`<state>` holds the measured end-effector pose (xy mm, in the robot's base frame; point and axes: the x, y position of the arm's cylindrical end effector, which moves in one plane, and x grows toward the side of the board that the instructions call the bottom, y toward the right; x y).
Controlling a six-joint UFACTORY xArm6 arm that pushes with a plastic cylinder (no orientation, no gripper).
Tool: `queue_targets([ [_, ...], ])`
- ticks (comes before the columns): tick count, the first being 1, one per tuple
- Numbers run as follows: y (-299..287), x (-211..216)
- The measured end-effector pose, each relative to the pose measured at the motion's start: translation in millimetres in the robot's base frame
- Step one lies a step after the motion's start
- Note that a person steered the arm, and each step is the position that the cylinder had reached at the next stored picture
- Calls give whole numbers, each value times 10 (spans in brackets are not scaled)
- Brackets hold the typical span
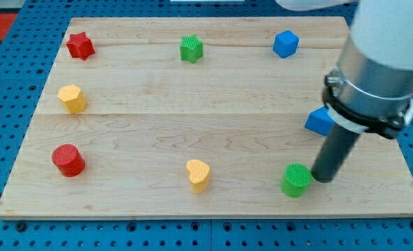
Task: Place the green circle left to the blue triangle
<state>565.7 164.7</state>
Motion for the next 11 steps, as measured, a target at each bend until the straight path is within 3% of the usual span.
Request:
queue_targets([
  [1, -149, 74],
  [3, -1062, -72],
  [4, -877, 213],
  [5, -1284, 248],
  [8, -1833, -268],
  [11, -1868, -800],
])
